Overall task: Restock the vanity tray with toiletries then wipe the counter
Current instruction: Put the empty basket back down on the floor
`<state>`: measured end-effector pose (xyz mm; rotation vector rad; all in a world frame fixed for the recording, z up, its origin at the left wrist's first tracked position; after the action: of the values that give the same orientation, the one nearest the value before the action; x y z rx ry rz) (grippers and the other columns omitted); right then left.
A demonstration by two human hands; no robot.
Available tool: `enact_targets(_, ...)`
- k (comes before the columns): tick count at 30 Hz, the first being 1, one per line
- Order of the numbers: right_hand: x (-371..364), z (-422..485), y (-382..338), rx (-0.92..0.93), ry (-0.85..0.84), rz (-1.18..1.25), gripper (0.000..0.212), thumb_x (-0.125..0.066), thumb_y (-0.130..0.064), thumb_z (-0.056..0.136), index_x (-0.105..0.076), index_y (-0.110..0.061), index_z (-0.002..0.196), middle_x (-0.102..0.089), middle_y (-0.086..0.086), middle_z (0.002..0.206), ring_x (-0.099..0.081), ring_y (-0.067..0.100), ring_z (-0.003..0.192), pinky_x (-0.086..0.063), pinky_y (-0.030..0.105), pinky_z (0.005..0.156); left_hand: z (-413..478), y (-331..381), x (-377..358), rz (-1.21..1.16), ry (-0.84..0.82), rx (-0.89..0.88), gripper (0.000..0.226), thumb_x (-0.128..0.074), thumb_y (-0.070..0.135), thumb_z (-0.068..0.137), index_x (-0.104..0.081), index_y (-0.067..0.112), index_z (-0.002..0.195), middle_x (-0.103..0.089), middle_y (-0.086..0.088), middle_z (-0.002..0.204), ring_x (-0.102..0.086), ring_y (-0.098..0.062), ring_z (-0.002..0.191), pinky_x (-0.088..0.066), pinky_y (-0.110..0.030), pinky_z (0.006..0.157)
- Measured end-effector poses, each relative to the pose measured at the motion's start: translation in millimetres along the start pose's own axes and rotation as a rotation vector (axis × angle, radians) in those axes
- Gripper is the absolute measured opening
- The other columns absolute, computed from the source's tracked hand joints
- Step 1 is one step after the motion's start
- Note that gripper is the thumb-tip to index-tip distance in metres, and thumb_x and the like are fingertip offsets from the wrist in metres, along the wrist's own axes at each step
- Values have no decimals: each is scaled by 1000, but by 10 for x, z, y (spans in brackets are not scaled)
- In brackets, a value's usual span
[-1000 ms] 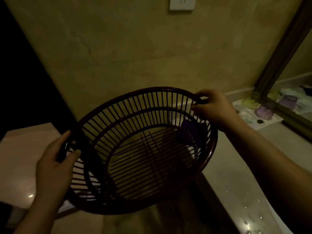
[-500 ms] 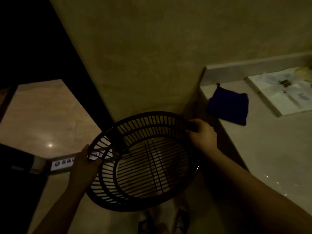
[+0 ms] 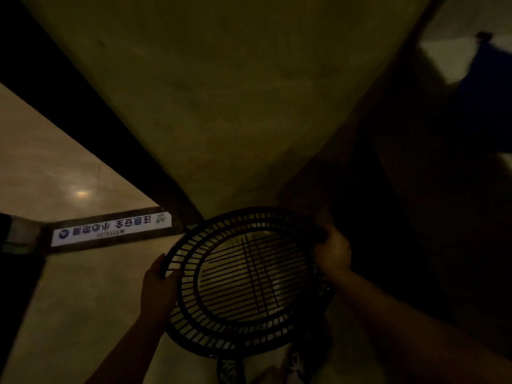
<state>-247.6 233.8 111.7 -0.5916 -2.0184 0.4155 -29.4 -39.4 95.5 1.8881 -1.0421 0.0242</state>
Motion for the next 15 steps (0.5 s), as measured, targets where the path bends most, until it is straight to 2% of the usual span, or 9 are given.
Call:
enact_targets(2,-358,274,220,-24,-19,6,40,-59,-10,95,-58,-9,135,-63,19,128,-59,36,118,-46,38,97,278,-339,-193,-6,-4,43,57,-66,14,86,-47,19,139,-55,4,119,-53,-15,101,-43,-33,82)
enact_targets(4,-721,513,417,-45,-45,-6,39,-58,-10,96,-56,-6,135,-61,21,131,-57,37,121,-44,38,99,576,-665,-313,-12,-6,79,57,-68,16,85,-48,21,139,-55,5,118,-55,-14,97,-44,-33,80)
enact_targets(7,-1253,844,664,-54,-91,-54,40,-56,-13,98,-53,-4,137,-58,22,134,-54,38,124,-42,41,103,996,-1089,-433,16,0,78,44,-69,18,83,-58,37,121,-61,15,100,-57,-2,81,-45,-29,71)
enact_targets(9,-1567,1017,791,-58,-128,-83,40,-57,-14,98,-52,-4,136,-57,21,134,-54,37,125,-42,40,103,1250,-1301,-495,47,16,56,42,-69,17,82,-60,39,117,-59,21,90,-56,3,75,-44,-27,67)
enact_targets(11,-1808,1156,905,-65,-148,-100,39,-57,-13,98,-52,-2,135,-56,22,135,-53,37,125,-42,39,102,1491,-1441,-553,88,7,42,49,-69,17,82,-56,28,128,-61,13,98,-57,-3,80,-46,-33,73)
enact_targets(13,-1984,1273,1010,-73,-159,-117,38,-56,-12,98,-53,0,134,-56,23,135,-53,37,126,-41,40,103,1701,-1532,-638,136,-38,33,57,-68,23,80,-52,24,135,-61,3,117,-62,-18,94,-50,-40,84)
enact_targets(15,-2098,1370,1090,-62,-140,-134,38,-56,-14,99,-53,0,134,-56,22,135,-53,36,125,-40,37,103,1836,-1571,-731,138,-58,18,60,-68,24,81,-49,24,138,-61,2,122,-63,-18,95,-51,-38,83)
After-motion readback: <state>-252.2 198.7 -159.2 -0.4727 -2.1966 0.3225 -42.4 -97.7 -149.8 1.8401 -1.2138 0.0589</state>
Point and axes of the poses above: each hand's wrist, its own z-axis towards the middle knuckle, its own x-axis out of the back of the hand, y = z × x, the point moved 1 cm from there along z, towards the middle knuckle
